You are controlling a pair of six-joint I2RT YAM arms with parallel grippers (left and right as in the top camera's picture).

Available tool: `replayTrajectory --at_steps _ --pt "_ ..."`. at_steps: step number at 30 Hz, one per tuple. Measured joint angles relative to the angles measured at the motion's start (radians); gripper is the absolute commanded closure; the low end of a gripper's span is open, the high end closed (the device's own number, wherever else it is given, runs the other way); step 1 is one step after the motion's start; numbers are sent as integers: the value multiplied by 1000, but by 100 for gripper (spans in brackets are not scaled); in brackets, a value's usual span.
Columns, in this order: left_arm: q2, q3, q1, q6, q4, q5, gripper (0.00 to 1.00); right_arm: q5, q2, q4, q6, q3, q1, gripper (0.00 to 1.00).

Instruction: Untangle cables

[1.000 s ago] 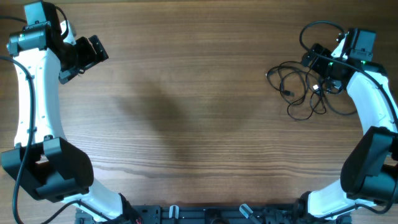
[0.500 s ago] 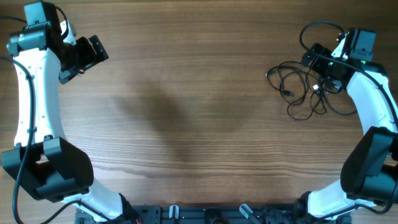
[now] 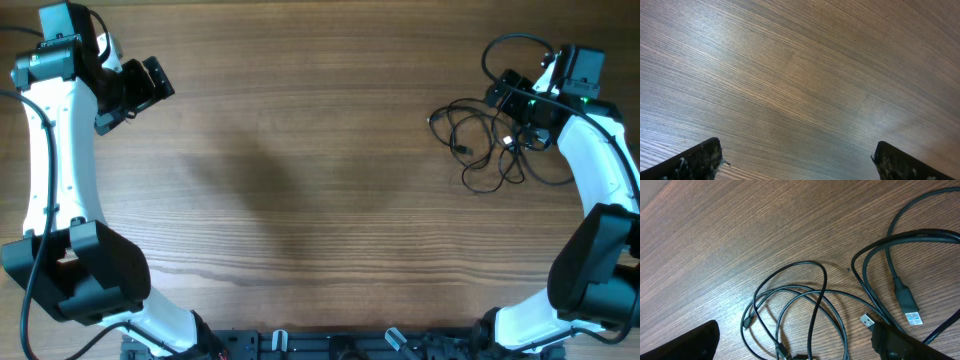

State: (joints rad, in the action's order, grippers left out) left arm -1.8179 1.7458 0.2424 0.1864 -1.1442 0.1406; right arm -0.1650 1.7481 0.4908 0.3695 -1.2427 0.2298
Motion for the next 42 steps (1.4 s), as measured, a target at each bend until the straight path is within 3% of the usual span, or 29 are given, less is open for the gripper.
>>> replayTrajectory --at_steps 17,30,35,42 --pt "0 0 0 0 0 0 0 0 -36 2 0 0 0 0" --pt "0 0 0 0 0 0 0 0 -727 -5 0 -2 0 0" --pt "0 0 0 0 0 0 0 0 -835 3 0 -3 0 0" --pt "0 0 0 0 -1 0 0 38 -947 214 0 32 -5 0"
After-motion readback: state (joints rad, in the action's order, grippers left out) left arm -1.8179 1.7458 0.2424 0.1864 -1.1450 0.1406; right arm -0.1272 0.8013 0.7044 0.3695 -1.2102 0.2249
